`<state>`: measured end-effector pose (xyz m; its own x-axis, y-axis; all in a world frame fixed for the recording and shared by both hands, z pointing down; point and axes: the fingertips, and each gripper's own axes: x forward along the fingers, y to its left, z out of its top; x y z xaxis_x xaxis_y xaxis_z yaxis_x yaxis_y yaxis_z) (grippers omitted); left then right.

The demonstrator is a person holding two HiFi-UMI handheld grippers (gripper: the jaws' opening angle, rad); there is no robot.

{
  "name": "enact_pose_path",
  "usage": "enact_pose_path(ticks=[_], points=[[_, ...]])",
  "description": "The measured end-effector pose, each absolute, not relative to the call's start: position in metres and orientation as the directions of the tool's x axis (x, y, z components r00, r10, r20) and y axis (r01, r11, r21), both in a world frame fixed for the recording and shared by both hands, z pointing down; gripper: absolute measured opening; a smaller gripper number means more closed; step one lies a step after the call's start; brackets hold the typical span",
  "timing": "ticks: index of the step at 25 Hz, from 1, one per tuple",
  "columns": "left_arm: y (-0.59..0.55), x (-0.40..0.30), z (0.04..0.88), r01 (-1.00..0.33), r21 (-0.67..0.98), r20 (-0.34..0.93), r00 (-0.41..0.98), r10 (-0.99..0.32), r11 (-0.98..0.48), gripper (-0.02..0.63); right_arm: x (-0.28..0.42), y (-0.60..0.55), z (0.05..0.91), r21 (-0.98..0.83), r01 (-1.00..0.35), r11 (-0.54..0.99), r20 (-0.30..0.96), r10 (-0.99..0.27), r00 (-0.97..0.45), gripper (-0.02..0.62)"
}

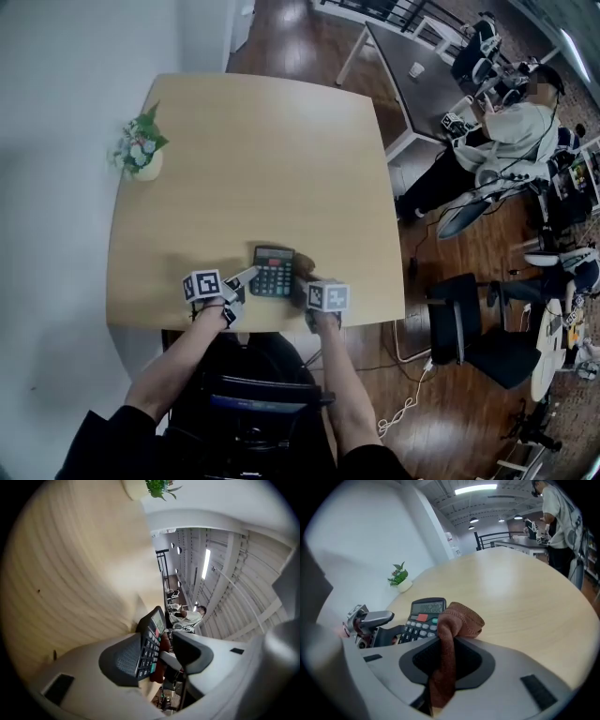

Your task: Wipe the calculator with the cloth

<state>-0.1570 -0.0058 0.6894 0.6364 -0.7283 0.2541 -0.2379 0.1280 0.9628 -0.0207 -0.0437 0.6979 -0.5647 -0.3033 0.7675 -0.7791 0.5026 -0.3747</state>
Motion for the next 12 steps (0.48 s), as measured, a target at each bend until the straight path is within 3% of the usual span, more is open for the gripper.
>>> enact_pose_path(ticks=[12], points=[[-0.088, -0.216, 0.694, -0.185, 0.963, 0.266, 0.499, -0.825, 0.198, 0.216, -0.093, -0.140, 0.690, -0.503, -0.671, 0.544, 0.695, -0.207, -0.689, 0.077]])
